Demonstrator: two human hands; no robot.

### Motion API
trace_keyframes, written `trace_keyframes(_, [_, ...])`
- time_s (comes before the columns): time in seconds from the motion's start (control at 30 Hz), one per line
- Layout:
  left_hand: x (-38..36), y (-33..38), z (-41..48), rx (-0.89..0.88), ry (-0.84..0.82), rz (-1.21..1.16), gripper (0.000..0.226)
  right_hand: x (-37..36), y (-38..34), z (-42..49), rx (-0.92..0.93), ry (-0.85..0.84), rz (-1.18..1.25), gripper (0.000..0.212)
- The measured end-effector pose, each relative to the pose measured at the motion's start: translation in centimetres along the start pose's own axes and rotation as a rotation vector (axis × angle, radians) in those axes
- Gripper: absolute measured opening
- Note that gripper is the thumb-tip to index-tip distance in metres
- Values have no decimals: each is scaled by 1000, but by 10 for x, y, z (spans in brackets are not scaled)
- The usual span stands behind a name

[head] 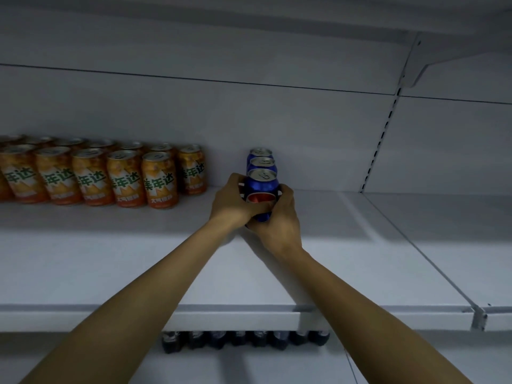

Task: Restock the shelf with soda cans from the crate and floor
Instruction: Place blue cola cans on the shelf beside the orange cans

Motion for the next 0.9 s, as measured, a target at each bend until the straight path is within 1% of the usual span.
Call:
trace_keyframes(0.07, [-1, 0, -2, 14, -3, -2, 70, 4, -5, -1, -9, -25, -41, 87])
trace_keyframes(0.13, [2, 0, -7, 13, -22, 4, 80, 13, -10, -6, -5, -43, -108, 93])
trace_keyframes(0.2, [13, 2, -18, -14, -32, 98, 89, 26, -16, -12, -4, -95, -262, 93])
trace_keyframes(0.27, [28, 6, -31, -75, -45, 317, 85, 44, -24, -20, -40, -222, -480, 90])
trace_keyframes(0.37, [49, 18, -63, -124, -164, 728, 80, 77, -41, -36, -109, -465, -722, 89])
trace_keyframes(0.43, [59, 30, -91, -111, -256, 847, 80, 97, -56, -52, -92, -596, -817, 86])
trace_keyframes(0.53, [72, 45, -143, -101, -310, 922, 80, 119, -79, -86, -14, -691, -909, 82])
trace_keyframes(0.67, [94, 42, -216, -65, -290, 1043, 80, 119, -107, -140, 117, -764, -997, 81])
trace_keyframes(0.77, [116, 27, -270, 2, -287, 1109, 72, 103, -127, -187, 184, -842, -998, 82])
trace_keyframes(0.83, [135, 12, -302, 48, -248, 1141, 64, 84, -135, -217, 267, -872, -991, 79])
trace_keyframes(0.9, [150, -9, -337, 115, -214, 1145, 62, 60, -141, -248, 354, -881, -973, 77])
Point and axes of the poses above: each hand's wrist, its own z-axis towards the middle knuckle, its own x-axis out of the back of the hand, y = z × x, the point moved 1 cm from there along z, towards the middle knuckle, and after that the axes turned 2 degrees about -x, right-handed, at the moved point
